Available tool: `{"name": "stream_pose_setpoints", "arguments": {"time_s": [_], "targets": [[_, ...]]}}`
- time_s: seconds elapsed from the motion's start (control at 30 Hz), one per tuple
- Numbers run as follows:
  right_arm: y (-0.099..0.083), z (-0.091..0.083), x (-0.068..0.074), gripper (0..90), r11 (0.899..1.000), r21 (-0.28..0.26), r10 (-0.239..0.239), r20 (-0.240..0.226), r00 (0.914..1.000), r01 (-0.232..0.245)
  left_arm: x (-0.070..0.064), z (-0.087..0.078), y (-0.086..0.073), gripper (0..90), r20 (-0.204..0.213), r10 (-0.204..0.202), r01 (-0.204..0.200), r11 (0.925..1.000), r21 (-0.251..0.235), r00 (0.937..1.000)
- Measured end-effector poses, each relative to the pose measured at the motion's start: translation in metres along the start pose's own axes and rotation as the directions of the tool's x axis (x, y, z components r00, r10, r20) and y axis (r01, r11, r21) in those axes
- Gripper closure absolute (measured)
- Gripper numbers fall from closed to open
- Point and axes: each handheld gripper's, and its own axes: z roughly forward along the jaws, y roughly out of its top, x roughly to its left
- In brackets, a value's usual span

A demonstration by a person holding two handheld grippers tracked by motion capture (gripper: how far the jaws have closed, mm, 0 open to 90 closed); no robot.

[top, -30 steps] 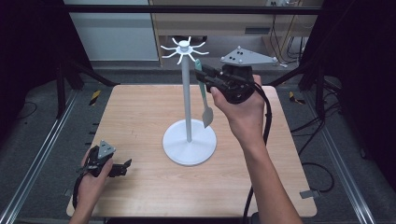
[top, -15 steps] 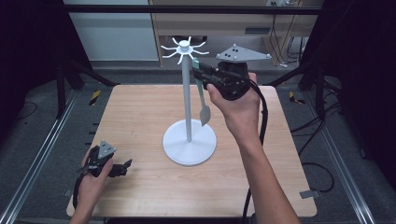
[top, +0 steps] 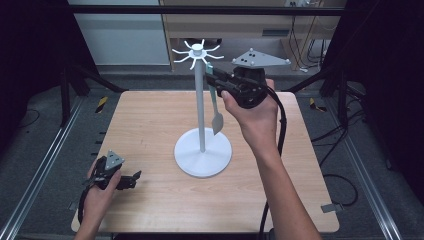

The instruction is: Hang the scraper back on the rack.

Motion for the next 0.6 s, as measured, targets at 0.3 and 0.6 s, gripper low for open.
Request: {"name": "stream_pose_setpoints", "arguments": {"time_s": [0.3,0.6], "targets": [[-0.004,-0.007,-0.001,69.9,1.0,-0.001,0.005,-0.004,1.0,-0.005,0.0,0.0,0.0,3.2,0.0,0.001,-0.001,1.0,0.001,1.0],[-0.024,-0.019,-0.012,69.0,0.999,0.032,0.023,0.024,0.9994,-0.023,0.0,0.001,0.0,3.2,0.0,0.004,-0.004,1.0,0.004,1.0]]}}
